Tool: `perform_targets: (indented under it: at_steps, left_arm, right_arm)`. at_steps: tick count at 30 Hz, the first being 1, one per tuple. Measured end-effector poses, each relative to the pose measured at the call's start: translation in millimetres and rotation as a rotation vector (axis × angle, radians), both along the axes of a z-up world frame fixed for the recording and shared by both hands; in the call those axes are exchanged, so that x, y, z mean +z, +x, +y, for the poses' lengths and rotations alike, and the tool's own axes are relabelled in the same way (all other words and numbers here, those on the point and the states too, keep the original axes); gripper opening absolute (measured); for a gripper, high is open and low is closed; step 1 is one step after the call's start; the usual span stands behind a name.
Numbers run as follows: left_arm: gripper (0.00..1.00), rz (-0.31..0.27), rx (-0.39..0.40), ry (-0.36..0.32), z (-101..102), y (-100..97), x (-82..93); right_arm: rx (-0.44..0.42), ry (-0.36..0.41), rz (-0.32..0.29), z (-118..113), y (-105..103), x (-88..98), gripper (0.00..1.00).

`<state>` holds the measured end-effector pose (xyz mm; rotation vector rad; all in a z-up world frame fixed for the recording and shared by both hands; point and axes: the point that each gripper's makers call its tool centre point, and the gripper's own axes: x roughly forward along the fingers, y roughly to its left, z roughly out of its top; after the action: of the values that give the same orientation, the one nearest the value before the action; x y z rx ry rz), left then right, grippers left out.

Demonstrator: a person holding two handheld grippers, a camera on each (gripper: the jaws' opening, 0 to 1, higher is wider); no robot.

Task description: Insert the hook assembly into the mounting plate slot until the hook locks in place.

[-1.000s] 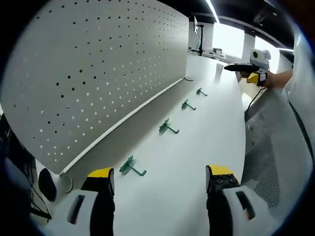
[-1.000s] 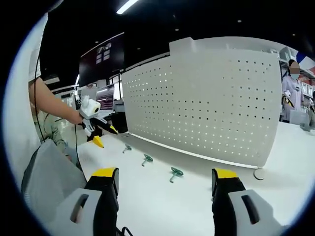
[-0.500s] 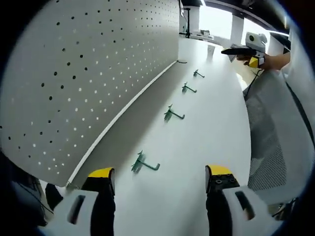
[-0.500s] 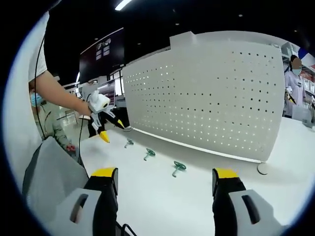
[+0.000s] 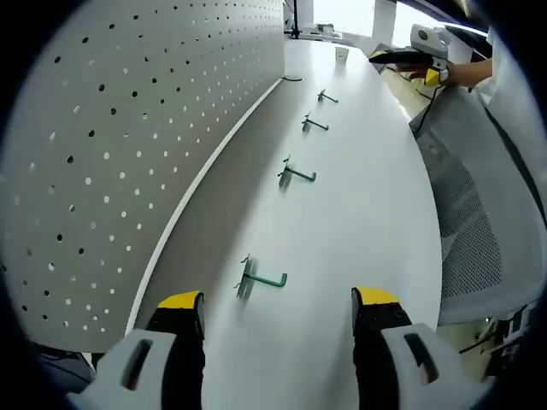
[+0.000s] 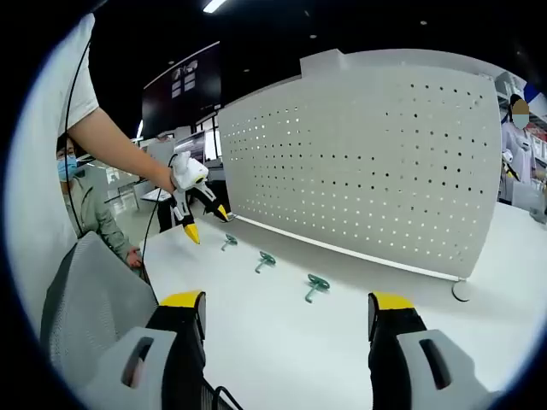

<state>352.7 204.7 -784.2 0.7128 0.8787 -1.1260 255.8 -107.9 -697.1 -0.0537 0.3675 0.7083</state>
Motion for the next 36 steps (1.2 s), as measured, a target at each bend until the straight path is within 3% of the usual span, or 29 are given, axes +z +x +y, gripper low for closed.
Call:
perform_targets:
  at_steps: [15,24,30,36]
  left_arm:
    - [0.67,0.014,-0.164,0.111,-9,10.6,-18.4]
    - [0.64,0.035,-0.209,0.146,-13,16.5,-25.9]
    - [0.61,0.035,-0.26,0.224,-4,18.9,-38.5]
    - [0.6,0.058,-0.272,0.223,0,21.6,-44.7]
  right_arm:
    - [0.007,-0.004,0.007,1,-1,-2.2,0.75]
    - [0.001,-0.005,0.008,0,-1,-3.1,0.75]
    - [-0.005,-0.003,-0.003,-1,0,-0.8,0.74]
    - [-0.011,0.002,0.001,-2,1,-0.6,0.74]
